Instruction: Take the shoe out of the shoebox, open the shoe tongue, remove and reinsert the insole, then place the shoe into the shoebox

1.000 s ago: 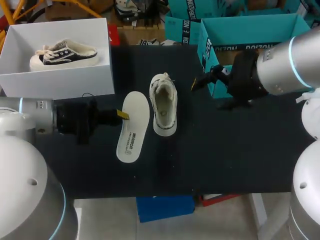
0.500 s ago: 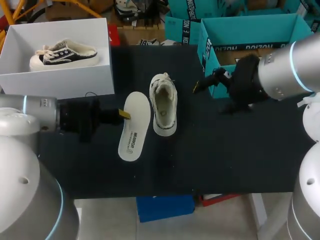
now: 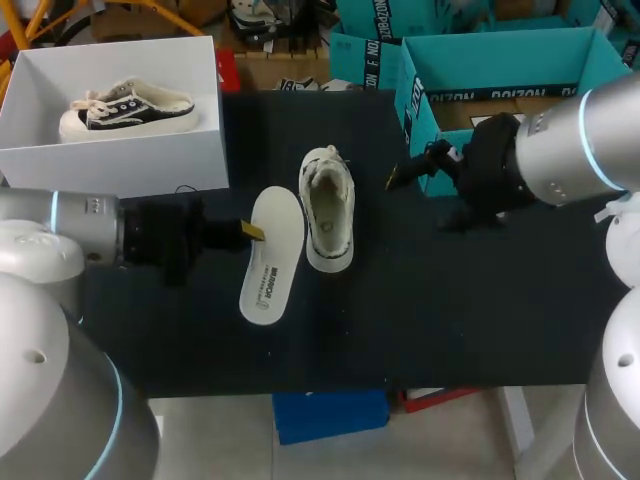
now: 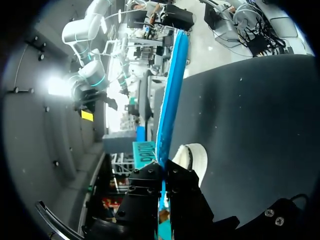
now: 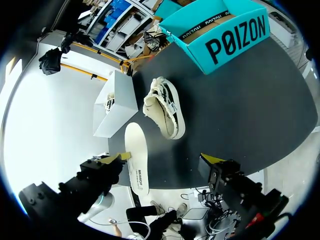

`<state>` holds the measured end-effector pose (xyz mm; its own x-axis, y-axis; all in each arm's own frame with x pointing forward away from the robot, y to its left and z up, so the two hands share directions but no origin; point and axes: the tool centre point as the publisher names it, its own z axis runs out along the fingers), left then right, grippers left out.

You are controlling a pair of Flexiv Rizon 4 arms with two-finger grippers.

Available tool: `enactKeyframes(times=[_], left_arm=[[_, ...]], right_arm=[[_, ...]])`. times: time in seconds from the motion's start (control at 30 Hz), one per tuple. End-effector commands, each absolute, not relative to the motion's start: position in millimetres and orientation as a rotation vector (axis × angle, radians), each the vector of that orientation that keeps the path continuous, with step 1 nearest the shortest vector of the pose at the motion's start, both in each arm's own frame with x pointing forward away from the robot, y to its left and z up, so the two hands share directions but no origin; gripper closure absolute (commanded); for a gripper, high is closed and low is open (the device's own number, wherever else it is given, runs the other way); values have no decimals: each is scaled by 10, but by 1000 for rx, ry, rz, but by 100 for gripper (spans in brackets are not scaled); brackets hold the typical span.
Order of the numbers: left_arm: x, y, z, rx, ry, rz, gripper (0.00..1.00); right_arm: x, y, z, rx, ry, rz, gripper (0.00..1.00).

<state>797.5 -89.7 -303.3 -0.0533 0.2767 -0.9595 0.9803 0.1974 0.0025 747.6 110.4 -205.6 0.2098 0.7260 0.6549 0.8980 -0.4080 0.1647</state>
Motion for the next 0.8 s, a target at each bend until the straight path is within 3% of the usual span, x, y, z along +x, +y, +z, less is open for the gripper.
enactKeyframes(times=[0.03, 0.8], left_arm=[[7973, -901, -3023, 1253, 1525, -931, 100], [7968, -915, -3039, 1264, 1518, -949, 100]], right_arm=[[7473, 1114, -2055, -2237, -1541, -987, 0], [7473, 1114, -2055, -2237, -1541, -987, 0]])
